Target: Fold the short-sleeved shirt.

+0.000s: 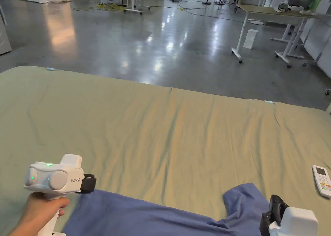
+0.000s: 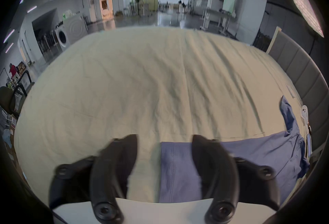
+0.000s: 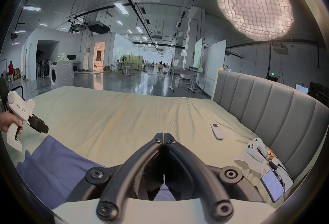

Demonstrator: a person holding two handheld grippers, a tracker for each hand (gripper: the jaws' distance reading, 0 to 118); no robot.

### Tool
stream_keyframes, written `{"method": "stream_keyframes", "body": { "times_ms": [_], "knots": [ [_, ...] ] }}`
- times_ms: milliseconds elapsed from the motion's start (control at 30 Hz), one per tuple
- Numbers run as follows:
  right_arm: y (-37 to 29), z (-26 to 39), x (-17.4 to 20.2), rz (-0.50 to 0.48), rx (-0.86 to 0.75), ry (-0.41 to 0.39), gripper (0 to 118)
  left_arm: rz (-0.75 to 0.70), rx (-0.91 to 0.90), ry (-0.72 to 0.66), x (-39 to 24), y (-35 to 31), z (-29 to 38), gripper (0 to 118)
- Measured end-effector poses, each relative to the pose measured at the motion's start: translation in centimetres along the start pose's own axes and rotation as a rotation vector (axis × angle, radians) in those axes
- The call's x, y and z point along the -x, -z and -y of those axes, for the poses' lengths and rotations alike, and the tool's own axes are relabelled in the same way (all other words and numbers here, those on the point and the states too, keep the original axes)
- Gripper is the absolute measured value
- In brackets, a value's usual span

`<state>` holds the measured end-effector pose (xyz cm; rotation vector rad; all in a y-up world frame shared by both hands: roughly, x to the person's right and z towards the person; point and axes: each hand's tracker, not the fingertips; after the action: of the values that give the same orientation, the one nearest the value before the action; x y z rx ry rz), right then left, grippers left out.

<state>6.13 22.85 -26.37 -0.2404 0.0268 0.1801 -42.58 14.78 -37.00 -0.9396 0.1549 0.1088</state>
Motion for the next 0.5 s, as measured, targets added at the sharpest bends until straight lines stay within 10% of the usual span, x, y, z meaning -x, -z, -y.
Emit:
{"method": "stream_keyframes", "body": {
  "times_ms": [267, 500],
  "knots": [
    [1.2, 2.0, -1.6, 0.029, 0.081, 0.008, 0, -0.042, 0.159, 0.093, -2.3, 4.3, 0.1, 68],
    [2.3, 3.0, -2.6, 0.031, 0.146, 0.045, 0, -0.031, 0.141, 0.191, -5.2, 3.3, 0.1, 7]
  ]
}}
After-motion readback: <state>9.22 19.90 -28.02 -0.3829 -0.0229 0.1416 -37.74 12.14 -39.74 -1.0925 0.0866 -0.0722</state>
